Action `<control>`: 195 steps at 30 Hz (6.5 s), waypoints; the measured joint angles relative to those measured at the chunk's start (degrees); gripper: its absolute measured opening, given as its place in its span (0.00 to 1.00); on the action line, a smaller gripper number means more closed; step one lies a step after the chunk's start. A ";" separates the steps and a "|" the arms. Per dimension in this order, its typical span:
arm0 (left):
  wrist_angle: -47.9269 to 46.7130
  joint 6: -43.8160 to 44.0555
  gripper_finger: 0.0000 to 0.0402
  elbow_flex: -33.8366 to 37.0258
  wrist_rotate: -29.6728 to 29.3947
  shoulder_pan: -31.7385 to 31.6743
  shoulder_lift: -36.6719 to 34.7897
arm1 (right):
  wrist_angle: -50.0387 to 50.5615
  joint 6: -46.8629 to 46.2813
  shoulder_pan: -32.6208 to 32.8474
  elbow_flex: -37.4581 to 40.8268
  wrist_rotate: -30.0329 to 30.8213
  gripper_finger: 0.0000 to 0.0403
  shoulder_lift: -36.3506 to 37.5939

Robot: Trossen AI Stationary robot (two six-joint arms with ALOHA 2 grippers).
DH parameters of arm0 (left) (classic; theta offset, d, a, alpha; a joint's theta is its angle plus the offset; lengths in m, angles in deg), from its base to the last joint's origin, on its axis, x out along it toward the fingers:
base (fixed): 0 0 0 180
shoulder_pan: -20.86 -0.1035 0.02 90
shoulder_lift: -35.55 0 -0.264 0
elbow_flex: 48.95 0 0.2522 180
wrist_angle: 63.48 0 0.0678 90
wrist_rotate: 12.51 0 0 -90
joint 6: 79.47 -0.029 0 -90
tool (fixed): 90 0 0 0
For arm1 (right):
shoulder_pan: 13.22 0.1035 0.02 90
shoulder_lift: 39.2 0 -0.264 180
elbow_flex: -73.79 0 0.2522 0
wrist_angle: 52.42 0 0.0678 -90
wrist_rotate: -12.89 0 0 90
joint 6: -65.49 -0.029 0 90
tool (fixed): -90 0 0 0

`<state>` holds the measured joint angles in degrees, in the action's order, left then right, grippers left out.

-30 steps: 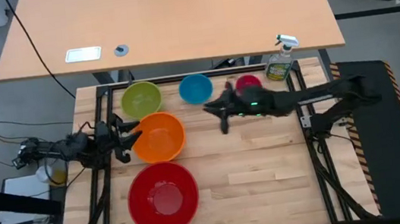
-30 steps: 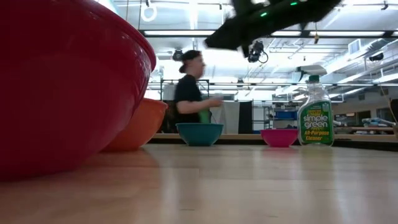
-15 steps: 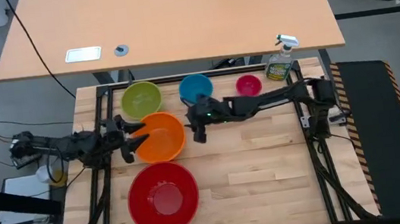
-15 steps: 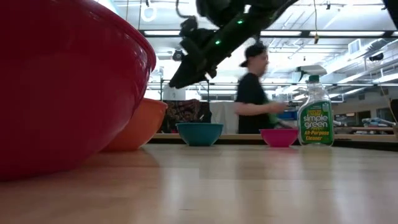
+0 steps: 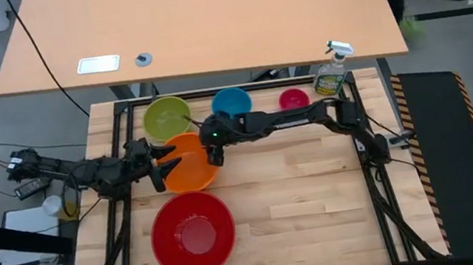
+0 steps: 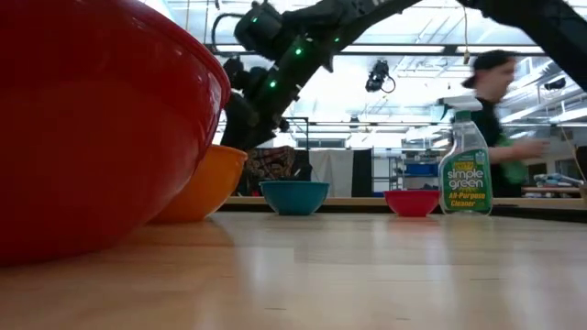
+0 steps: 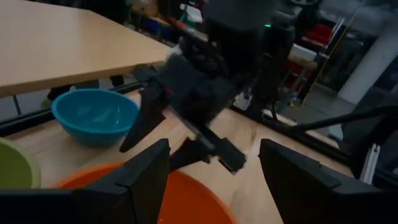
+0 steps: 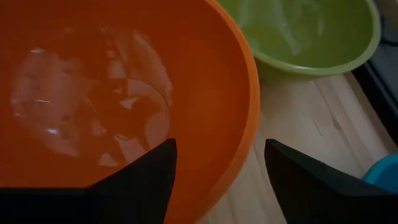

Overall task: Nest bowls inside each other by size order
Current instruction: Stack the orange bowl on top of the red bowl, then stack the green bowl on top of the orange bowl

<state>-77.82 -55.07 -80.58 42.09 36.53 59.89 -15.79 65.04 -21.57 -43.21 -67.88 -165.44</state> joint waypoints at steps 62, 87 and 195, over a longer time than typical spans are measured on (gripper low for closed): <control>7.51 -21.96 0.63 -3.91 1.94 0.53 -0.13 | 17.26 -9.33 4.63 -2.41 -15.65 0.07 16.61; 6.41 -28.86 0.63 -9.96 9.58 14.21 -1.63 | -13.64 -14.11 16.95 -2.47 -6.92 0.07 -0.29; -35.19 -28.62 0.50 -29.81 16.62 -49.97 53.69 | 12.56 9.44 -2.41 -5.09 -6.87 0.53 5.58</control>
<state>-113.01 -83.69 -110.40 58.70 -13.44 113.58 -3.23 74.48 -23.98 -48.30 -74.74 -159.86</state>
